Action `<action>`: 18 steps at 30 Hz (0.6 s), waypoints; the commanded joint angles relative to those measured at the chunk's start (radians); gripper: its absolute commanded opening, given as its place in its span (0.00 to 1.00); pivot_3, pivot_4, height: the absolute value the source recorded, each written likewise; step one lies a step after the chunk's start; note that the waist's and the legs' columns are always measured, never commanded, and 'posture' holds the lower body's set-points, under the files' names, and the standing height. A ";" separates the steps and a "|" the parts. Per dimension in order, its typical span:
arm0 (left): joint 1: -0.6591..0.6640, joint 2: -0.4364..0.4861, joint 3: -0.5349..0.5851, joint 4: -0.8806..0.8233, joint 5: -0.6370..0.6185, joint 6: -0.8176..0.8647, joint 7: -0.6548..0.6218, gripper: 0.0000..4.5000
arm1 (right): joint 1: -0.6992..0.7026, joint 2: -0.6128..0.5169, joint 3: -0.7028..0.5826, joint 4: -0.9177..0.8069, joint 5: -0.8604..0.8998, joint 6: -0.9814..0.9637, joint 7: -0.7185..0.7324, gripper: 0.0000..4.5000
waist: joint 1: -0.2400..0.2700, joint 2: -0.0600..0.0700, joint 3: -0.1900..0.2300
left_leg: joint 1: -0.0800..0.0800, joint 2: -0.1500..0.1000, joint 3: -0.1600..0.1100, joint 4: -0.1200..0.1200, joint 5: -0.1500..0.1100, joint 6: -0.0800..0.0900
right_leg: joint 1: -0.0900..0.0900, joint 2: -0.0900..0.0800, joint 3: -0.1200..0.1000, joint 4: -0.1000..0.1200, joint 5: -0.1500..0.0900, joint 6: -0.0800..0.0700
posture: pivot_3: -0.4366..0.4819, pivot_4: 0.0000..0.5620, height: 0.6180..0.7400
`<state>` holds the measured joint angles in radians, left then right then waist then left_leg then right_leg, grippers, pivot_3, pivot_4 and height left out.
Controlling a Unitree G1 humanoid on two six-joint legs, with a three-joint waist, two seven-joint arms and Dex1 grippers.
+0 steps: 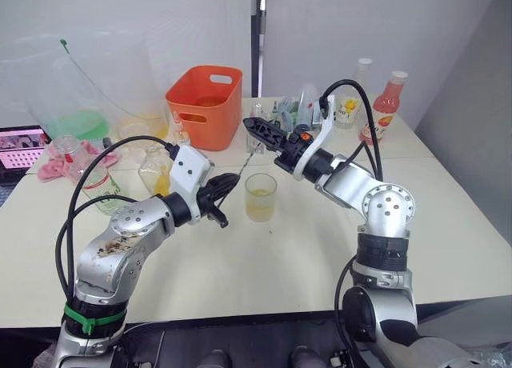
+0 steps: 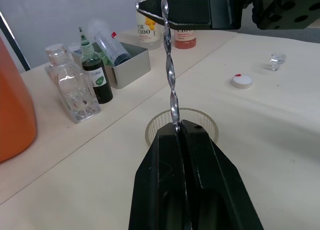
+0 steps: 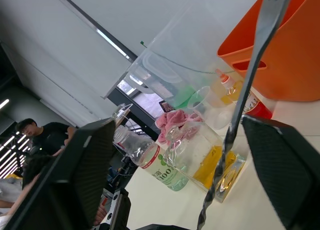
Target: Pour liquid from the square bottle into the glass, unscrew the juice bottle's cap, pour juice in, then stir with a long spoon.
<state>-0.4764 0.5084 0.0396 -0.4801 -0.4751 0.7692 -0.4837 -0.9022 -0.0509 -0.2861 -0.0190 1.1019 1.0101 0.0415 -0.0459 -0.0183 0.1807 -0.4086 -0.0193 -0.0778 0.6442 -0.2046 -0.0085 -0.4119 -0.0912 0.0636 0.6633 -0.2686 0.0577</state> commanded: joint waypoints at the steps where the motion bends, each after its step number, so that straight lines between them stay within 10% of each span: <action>1: -0.026 -0.001 0.016 -0.039 -0.012 -0.003 0.009 0.00 | -0.012 0.002 -0.001 -0.033 0.013 -0.029 0.002 0.59 | 0.000 0.000 0.000 | 0.000 0.000 0.000 0.000 0.000 0.000 | 0.000 0.000 0.000 0.000 0.000 0.000 | 0.48 0.27 1.00; 9: -0.018 0.009 0.014 -0.039 -0.018 -0.004 -0.009 0.00 | 0.001 -0.019 0.016 -0.035 -0.016 -0.039 -0.001 0.01 | 0.000 0.000 0.000 | 0.000 0.000 0.000 0.000 0.000 0.000 | 0.000 0.000 0.000 0.000 0.000 0.000 | 0.48 0.27 1.00; 18: -0.012 0.029 0.024 -0.030 -0.019 -0.016 -0.034 0.00 | 0.010 -0.051 0.036 -0.034 -0.062 -0.056 0.034 0.01 | 0.000 0.000 0.000 | 0.000 0.000 0.000 0.000 0.000 0.000 | 0.000 0.000 0.000 0.000 0.000 0.000 | 0.48 0.27 1.00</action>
<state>-0.4796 0.5244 0.0404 -0.4798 -0.4776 0.7706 -0.5009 -0.8877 -0.0909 -0.2468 -0.0195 1.0512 0.9817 0.0624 -0.0457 -0.0183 0.1807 -0.4091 -0.0194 -0.0776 0.6442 -0.2045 -0.0086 -0.4123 -0.0912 0.0638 0.6632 -0.2687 0.0577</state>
